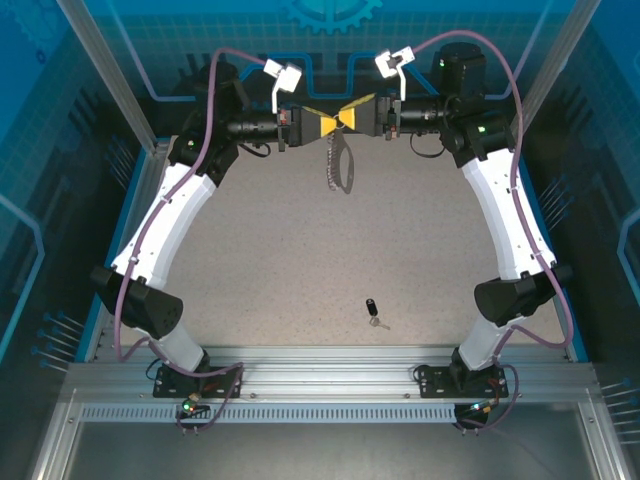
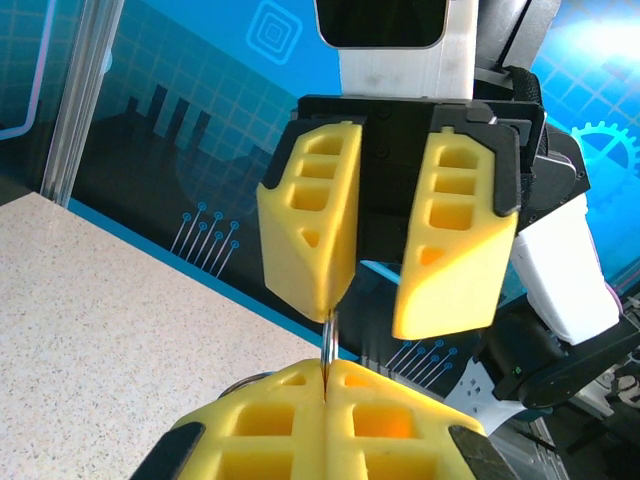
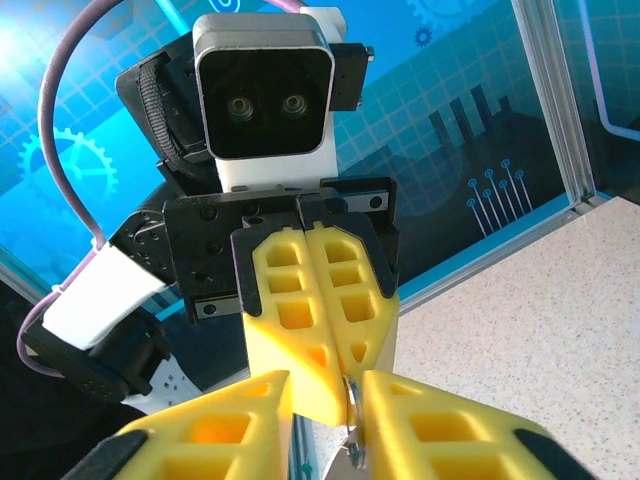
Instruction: Put the keys on the keyring
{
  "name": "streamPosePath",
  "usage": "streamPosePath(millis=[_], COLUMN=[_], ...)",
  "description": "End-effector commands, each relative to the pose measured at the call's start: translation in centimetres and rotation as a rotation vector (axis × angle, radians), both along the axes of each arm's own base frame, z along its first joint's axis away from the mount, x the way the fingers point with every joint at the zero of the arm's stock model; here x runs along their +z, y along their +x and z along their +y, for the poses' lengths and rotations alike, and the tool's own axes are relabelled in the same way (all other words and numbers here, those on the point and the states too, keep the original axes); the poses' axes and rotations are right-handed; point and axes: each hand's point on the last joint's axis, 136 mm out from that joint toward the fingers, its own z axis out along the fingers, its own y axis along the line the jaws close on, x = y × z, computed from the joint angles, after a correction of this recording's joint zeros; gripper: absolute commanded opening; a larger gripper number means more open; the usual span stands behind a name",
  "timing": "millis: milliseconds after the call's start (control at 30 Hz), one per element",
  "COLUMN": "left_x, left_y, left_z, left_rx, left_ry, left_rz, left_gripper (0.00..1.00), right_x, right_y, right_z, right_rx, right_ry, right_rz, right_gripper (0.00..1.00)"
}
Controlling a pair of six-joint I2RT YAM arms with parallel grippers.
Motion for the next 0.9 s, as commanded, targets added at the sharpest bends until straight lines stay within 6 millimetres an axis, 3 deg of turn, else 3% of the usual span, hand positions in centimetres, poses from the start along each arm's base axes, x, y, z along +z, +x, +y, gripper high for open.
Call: streamPosePath(millis=[0, 200, 300, 433, 500, 600, 700, 867], left_x=[1.1, 1.0, 1.2, 1.4, 1.8, 2.8, 4.1, 5.3], left_y=[-0.4, -0.4, -0.4, 0.0, 0.5, 1.2, 1.8, 1.9], left_z=[0.3, 0.2, 0.2, 0.4, 0.7, 1.8, 3.0, 3.6], left_rx=[-0.013, -0.014, -0.014, 0.011, 0.048, 0.117, 0.179, 0.202], left_ry=[-0.012, -0.013, -0.017, -0.026, -0.042, -0.094, -0.167, -0.244], left_rz=[-0.056, -0.052, -0.052, -0.048, -0.048, -0.046, -0.044, -0.016], left_gripper=[0.0, 0.0, 0.0, 0.02, 0.28, 0.47, 0.55, 0.56], right_x=[-0.3, -0.3, -0.3, -0.1, 0.3, 1.4, 2.7, 4.6], right_y=[-1.5, -1.8, -1.8, -1.3, -0.6, 0.2, 0.4, 0.5], right_z=[0.6, 0.5, 0.5, 0.4, 0.0, -0.9, -1.3, -1.6], right_rx=[0.053, 0.055, 0.058, 0.037, 0.014, -0.025, -0.041, -0.064], right_ry=[-0.004, -0.004, -0.004, 0.004, 0.027, 0.074, 0.122, 0.192], right_rz=[0.016, 0.017, 0.016, 0.01, 0.007, -0.01, -0.034, -0.075], right_gripper=[0.2, 0.11, 0.0, 0.0, 0.0, 0.0, 0.0, 0.0])
